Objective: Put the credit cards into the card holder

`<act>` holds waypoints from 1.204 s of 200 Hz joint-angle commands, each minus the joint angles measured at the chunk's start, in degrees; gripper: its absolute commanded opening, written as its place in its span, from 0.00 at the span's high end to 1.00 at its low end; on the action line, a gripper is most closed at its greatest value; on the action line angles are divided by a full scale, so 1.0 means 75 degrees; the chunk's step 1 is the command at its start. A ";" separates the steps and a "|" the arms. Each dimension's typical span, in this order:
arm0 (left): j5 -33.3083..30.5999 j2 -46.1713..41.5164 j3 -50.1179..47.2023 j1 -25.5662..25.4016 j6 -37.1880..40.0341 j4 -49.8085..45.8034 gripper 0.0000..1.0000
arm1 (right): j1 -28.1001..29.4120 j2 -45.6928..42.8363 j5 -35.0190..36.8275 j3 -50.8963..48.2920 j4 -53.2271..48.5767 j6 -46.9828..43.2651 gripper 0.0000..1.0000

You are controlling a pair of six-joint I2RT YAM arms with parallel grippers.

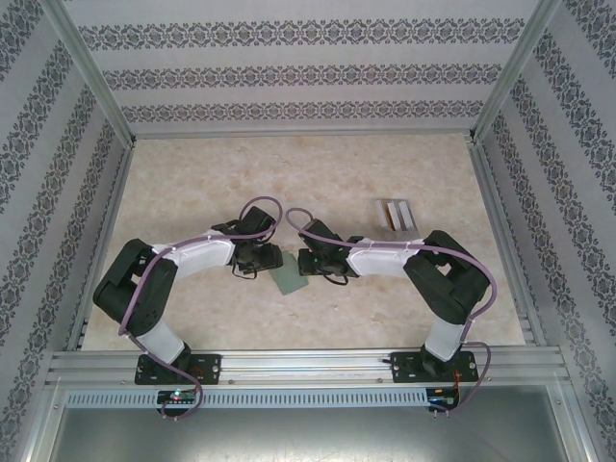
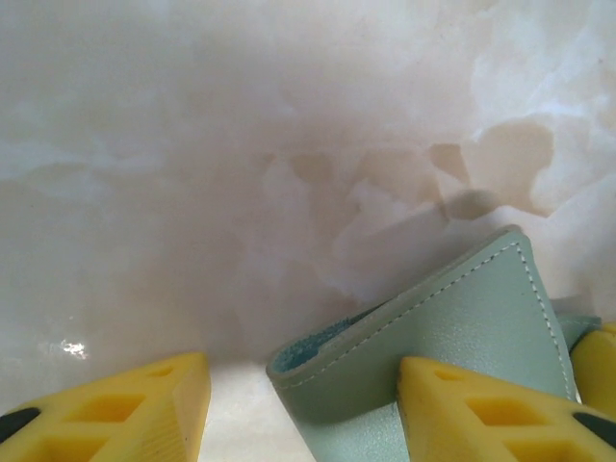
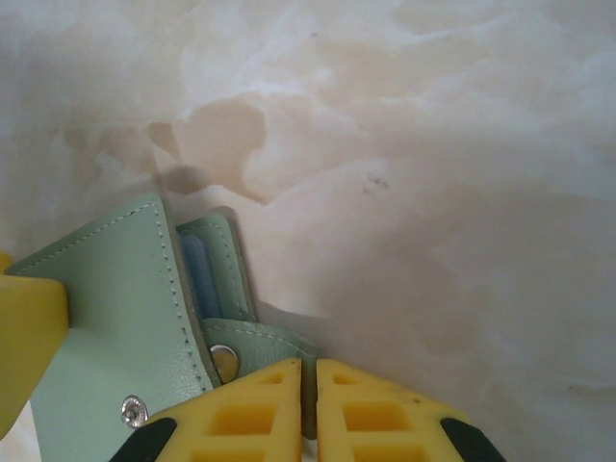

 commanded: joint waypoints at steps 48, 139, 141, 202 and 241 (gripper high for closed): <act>-0.0909 0.0503 -0.0557 -0.0347 0.0600 -0.0143 0.55 | -0.0429 -0.0610 0.1272 -0.0398 -0.1445 0.0446 0.77; -0.0069 -0.0107 -0.1468 -0.0311 0.2602 0.1275 0.78 | -0.0409 -0.1644 -0.1483 -0.0539 -0.0256 -0.4273 0.62; -0.0046 -0.0113 -0.1468 -0.0317 0.2664 0.1302 0.78 | -0.0411 -0.1637 -0.1487 -0.0550 -0.0238 -0.4399 0.61; 0.0811 0.0123 -0.1354 -0.0079 0.3928 0.2167 0.82 | -0.0698 0.0181 -0.1796 0.0258 -0.0268 -0.6026 0.58; 0.1680 0.0561 -0.0900 0.0496 0.3756 0.2361 0.80 | -0.0696 0.0713 -0.2353 0.0524 0.0058 -0.5842 0.68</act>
